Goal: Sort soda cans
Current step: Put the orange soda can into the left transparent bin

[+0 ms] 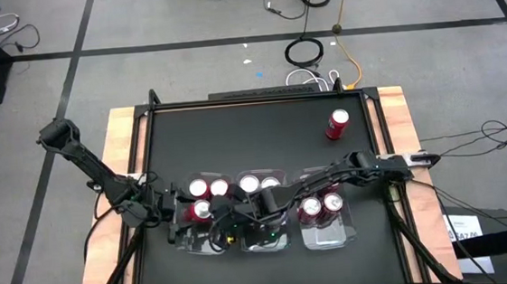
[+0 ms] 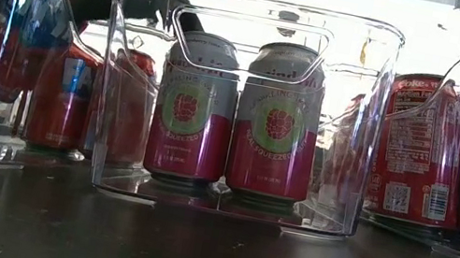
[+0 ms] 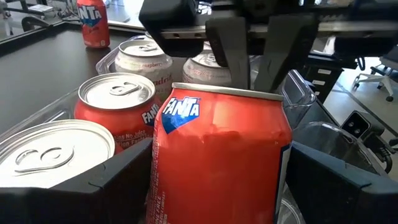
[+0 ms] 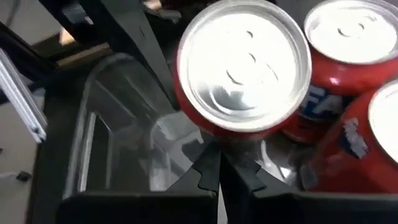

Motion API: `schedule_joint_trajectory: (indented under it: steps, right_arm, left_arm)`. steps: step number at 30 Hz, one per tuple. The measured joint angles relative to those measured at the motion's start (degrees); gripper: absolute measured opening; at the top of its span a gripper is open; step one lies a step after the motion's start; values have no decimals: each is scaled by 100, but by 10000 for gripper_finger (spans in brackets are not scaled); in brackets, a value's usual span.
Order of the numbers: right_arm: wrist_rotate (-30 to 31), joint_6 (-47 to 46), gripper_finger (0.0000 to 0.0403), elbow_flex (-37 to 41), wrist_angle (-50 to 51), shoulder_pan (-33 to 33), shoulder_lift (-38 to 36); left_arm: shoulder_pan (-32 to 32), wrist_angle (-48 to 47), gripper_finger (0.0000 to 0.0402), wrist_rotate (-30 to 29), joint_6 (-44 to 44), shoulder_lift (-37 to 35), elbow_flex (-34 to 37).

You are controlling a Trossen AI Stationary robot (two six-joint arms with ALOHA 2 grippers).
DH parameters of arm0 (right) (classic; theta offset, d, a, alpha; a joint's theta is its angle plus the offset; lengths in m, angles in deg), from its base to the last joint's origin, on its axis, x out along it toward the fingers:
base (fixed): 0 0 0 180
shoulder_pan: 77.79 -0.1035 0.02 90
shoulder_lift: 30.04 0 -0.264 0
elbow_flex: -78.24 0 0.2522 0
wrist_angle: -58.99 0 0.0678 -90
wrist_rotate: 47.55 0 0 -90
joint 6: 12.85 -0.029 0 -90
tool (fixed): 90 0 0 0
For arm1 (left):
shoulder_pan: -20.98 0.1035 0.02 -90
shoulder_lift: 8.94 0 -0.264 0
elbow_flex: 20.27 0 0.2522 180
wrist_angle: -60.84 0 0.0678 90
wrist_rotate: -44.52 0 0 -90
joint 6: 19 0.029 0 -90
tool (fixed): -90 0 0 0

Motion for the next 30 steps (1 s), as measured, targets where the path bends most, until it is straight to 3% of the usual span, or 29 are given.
schedule_joint_trajectory:
  steps: [30]
  right_arm:
    - [-26, -16, 0, 0, -20, 61, -9]
  left_arm:
    - [9, -30, 332, 99, -31, 0, 0]
